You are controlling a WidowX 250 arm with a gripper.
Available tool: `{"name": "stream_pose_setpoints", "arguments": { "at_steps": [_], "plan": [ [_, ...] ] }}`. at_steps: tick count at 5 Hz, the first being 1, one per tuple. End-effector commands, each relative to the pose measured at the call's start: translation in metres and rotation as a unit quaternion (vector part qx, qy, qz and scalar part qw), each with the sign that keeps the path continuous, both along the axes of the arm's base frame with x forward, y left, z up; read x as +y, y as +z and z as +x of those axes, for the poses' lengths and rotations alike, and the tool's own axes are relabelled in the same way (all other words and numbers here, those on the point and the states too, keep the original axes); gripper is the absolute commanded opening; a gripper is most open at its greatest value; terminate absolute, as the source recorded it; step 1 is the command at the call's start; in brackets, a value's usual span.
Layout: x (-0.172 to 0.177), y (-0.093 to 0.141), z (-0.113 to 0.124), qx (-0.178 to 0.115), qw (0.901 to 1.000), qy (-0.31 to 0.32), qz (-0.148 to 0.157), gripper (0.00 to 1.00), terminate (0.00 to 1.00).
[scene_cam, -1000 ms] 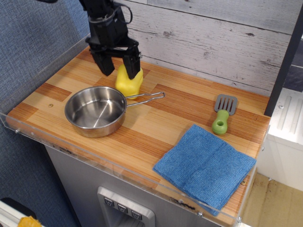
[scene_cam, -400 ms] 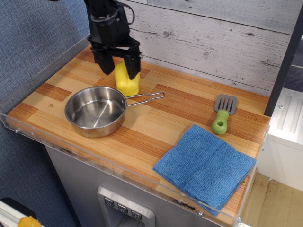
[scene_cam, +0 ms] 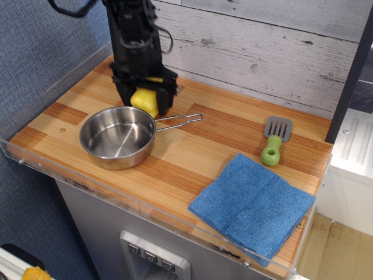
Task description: PICK UP THE CAPSICUM AND PUT ON BLUE TOWEL
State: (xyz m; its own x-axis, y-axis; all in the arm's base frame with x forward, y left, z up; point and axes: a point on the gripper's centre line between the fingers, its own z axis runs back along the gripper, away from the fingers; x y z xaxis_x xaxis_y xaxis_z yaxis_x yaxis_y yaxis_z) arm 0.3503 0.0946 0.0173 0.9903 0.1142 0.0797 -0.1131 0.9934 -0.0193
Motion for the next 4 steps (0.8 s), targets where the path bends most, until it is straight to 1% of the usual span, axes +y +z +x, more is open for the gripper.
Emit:
{"name": "stream_pose_setpoints", "arguments": {
  "at_steps": [1,2,3,4],
  "plan": [
    [-0.007,0.018,0.005,-0.032,0.9993,0.003,0.017,0.0,0.0],
    [-0.009,0.02,0.004,-0.037,0.9992,0.005,0.014,0.0,0.0],
    [-0.006,0.03,0.001,-0.041,0.999,0.014,0.009,0.0,0.0],
    [-0.005,0.056,0.0,-0.062,0.9978,0.024,0.0,0.0,0.0]
  ]
}}
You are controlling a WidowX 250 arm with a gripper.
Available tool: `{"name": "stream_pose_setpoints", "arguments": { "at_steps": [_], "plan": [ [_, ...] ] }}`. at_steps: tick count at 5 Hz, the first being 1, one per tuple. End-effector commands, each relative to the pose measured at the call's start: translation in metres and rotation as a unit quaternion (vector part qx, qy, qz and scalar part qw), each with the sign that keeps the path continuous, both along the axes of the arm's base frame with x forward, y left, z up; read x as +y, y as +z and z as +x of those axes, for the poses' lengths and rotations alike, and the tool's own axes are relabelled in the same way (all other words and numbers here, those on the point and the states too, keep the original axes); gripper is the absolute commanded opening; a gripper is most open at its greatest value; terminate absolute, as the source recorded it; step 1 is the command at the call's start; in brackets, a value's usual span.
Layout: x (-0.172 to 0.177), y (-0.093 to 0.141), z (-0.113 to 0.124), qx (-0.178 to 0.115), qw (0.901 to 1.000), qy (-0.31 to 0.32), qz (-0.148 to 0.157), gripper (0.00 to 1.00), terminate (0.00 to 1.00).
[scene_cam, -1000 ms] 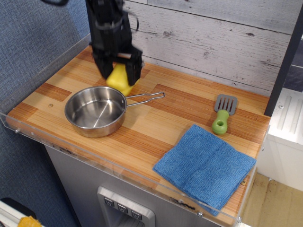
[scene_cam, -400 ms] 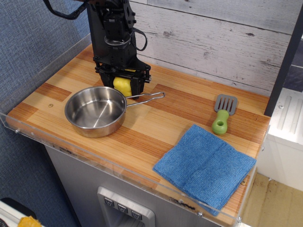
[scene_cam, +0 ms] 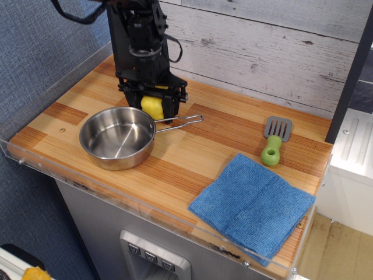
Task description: PICK UP THE CAPSICUM AND PUT ON BLUE TOWEL
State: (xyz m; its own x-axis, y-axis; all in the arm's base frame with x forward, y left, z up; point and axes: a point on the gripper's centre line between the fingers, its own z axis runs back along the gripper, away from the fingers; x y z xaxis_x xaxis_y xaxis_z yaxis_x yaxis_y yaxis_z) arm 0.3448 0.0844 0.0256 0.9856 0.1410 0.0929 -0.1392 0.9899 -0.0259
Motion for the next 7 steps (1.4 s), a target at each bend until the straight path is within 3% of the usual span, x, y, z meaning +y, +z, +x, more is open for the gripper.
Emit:
{"name": "stream_pose_setpoints", "arguments": {
  "at_steps": [1,2,3,4,5,7],
  "plan": [
    [0.006,0.07,0.001,-0.065,0.9976,0.025,-0.003,0.0,0.0],
    [0.001,0.091,-0.008,-0.067,0.9973,0.03,-0.01,0.0,0.0],
    [-0.039,0.109,-0.02,-0.072,0.9973,-0.001,-0.016,0.0,0.0],
    [-0.076,0.112,-0.033,-0.069,0.9969,-0.032,-0.019,0.0,0.0],
    [-0.113,0.102,-0.05,-0.055,0.9968,-0.056,-0.013,0.0,0.0],
    [-0.14,0.076,-0.084,-0.024,0.996,-0.086,0.005,0.0,0.0]
  ]
}}
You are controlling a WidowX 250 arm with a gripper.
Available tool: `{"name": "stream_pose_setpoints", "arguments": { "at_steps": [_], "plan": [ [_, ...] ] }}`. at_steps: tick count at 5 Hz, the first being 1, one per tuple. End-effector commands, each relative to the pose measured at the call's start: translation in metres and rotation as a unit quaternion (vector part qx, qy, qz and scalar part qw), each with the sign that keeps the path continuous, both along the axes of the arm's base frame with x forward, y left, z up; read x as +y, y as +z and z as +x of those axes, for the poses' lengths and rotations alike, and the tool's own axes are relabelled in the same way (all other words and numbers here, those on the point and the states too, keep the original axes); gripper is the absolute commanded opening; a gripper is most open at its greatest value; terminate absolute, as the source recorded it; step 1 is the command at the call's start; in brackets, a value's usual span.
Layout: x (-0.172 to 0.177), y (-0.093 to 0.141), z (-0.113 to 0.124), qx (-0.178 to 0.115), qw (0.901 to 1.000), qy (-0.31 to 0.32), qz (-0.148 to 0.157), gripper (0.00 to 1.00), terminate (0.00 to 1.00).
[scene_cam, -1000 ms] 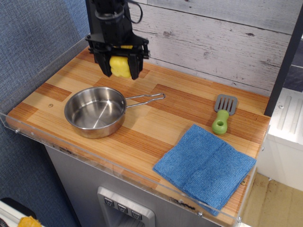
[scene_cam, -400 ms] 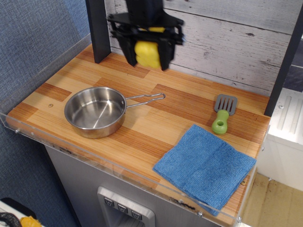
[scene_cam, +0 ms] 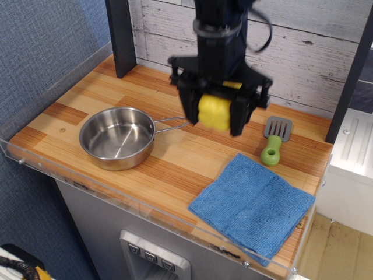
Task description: PICK UP THE CAPSICUM AND PUT ON BLUE TOWEL
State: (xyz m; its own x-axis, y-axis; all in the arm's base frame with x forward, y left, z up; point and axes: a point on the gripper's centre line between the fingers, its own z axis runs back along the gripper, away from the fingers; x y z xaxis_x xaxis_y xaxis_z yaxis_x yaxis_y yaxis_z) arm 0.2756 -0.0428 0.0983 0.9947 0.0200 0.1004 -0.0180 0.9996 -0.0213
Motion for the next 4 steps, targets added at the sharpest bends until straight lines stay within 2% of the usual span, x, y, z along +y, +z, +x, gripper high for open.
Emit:
{"name": "stream_pose_setpoints", "arguments": {
  "at_steps": [1,3,4],
  "plan": [
    [-0.017,-0.006,-0.027,-0.012,0.9993,-0.035,0.007,0.0,0.0],
    [-0.02,-0.03,-0.044,0.006,0.999,-0.041,0.016,0.0,0.0],
    [-0.025,-0.05,-0.044,0.008,0.9989,-0.037,0.028,0.0,0.0]
  ]
}}
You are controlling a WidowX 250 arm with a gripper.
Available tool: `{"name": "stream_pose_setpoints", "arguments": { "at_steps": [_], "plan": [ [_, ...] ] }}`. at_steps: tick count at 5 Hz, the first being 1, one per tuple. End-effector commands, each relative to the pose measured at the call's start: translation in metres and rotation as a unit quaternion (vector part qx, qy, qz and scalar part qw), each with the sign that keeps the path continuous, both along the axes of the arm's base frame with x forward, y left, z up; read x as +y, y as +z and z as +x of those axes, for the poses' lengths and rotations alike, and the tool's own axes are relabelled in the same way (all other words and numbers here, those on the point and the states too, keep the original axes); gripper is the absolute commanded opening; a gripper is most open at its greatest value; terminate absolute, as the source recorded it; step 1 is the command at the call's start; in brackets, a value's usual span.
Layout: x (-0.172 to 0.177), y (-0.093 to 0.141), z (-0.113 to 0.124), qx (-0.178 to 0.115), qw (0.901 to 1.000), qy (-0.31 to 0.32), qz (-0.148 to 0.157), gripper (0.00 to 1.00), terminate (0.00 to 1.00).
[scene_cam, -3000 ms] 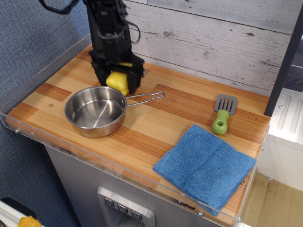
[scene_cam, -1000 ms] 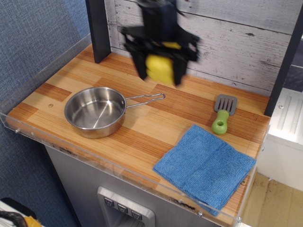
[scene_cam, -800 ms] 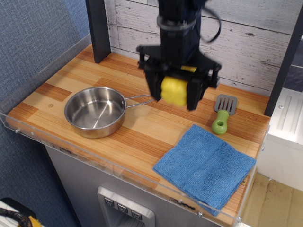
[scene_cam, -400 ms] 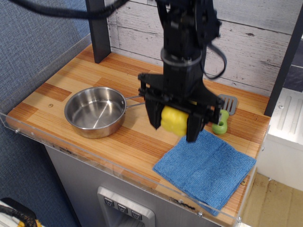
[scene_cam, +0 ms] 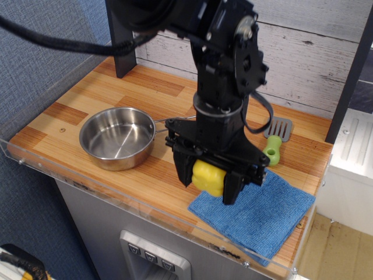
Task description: PICK UP THE CAPSICUM AND PUT ON BLUE TOWEL
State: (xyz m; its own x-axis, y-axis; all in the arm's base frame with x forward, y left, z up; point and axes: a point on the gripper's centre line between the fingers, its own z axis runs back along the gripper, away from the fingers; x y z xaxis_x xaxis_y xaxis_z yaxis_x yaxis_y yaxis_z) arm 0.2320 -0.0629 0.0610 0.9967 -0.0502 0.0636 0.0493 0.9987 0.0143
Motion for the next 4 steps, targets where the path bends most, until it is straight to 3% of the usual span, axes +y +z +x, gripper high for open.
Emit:
{"name": "stream_pose_setpoints", "arguments": {
  "at_steps": [1,4],
  "plan": [
    [-0.012,-0.022,0.009,-0.038,0.9988,0.01,0.031,0.0,0.0],
    [-0.015,-0.038,0.034,-0.042,0.9982,0.032,0.027,0.0,0.0]
  ]
}}
